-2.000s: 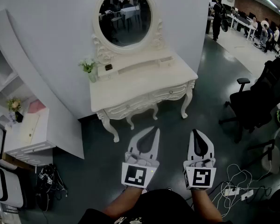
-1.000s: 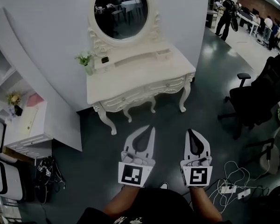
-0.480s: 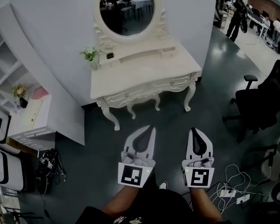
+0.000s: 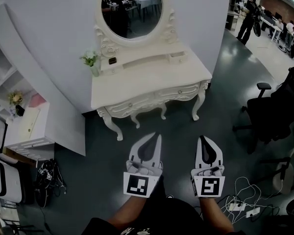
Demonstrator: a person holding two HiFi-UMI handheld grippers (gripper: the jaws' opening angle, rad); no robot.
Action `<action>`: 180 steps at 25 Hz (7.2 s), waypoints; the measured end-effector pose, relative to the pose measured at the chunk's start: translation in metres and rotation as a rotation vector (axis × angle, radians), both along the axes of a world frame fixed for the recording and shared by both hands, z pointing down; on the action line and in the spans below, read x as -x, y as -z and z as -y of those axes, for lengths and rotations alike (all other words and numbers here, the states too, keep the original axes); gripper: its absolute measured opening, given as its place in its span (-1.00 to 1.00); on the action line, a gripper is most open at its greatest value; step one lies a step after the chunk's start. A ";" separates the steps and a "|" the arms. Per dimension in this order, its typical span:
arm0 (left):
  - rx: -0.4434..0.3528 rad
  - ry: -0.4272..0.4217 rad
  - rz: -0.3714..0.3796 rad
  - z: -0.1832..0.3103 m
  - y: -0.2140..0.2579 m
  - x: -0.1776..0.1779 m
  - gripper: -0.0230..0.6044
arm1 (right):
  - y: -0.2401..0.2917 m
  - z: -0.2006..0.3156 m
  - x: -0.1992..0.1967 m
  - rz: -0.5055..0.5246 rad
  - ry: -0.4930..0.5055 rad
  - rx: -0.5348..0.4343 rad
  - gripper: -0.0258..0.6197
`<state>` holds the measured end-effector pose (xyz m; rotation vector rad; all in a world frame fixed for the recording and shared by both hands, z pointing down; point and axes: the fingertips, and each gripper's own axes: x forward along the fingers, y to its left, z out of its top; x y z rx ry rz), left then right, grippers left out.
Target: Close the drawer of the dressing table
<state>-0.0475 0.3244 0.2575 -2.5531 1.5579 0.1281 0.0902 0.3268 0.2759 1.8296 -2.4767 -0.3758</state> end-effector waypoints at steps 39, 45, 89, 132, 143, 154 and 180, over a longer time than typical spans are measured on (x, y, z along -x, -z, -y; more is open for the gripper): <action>0.031 -0.110 0.020 0.222 -0.006 0.037 -0.92 | -0.008 0.215 0.039 -0.026 -0.102 0.054 -0.92; 0.045 -0.106 0.010 0.243 -0.010 0.045 -0.92 | -0.008 0.232 0.043 -0.033 -0.104 0.058 -0.92; 0.087 0.009 0.026 0.454 -0.022 -0.030 -0.92 | -0.021 0.465 -0.023 -0.032 0.045 0.099 -0.92; 0.365 0.067 0.053 0.563 -0.150 -0.062 -0.92 | -0.172 0.587 -0.028 -0.073 0.203 0.394 -0.59; 0.409 0.036 0.019 0.585 -0.182 -0.063 -0.92 | -0.216 0.617 -0.024 -0.085 0.182 0.474 -0.43; 0.455 0.025 0.009 0.592 -0.203 -0.065 -0.92 | -0.252 0.641 -0.022 -0.090 0.182 0.544 -0.38; 0.515 -0.028 0.011 0.615 -0.227 -0.064 -0.92 | -0.278 0.671 -0.015 -0.062 0.153 0.636 -0.64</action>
